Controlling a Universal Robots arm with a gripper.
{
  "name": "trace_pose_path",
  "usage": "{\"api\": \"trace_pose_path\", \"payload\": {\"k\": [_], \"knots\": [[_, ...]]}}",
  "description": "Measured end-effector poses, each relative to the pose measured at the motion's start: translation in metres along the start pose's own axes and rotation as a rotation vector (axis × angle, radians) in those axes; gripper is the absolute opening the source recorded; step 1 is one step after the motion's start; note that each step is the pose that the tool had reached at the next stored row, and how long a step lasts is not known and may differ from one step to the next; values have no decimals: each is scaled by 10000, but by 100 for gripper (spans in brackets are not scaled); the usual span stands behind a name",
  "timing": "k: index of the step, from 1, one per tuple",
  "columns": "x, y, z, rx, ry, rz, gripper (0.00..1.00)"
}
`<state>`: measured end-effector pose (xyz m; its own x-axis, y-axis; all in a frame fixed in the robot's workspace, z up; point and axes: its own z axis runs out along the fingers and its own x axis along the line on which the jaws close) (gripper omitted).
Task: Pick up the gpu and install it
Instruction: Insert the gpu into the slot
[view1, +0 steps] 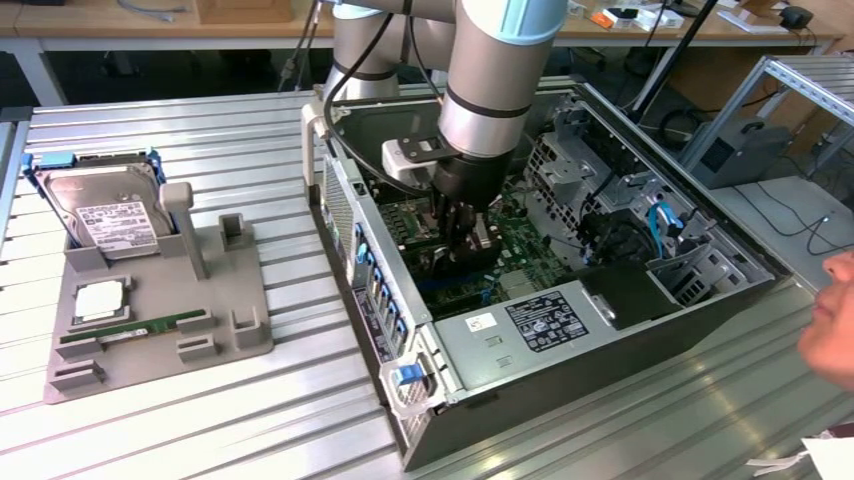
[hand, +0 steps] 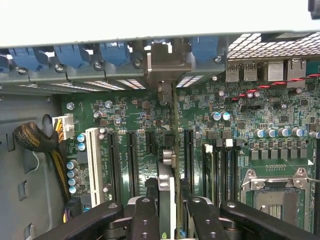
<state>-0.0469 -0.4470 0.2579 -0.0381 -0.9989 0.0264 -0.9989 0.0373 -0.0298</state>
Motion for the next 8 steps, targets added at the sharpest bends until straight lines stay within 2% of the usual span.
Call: {"api": "trace_pose_path", "payload": {"k": [8], "knots": [[-5, -1, 3, 6, -7, -191, 27]]}}
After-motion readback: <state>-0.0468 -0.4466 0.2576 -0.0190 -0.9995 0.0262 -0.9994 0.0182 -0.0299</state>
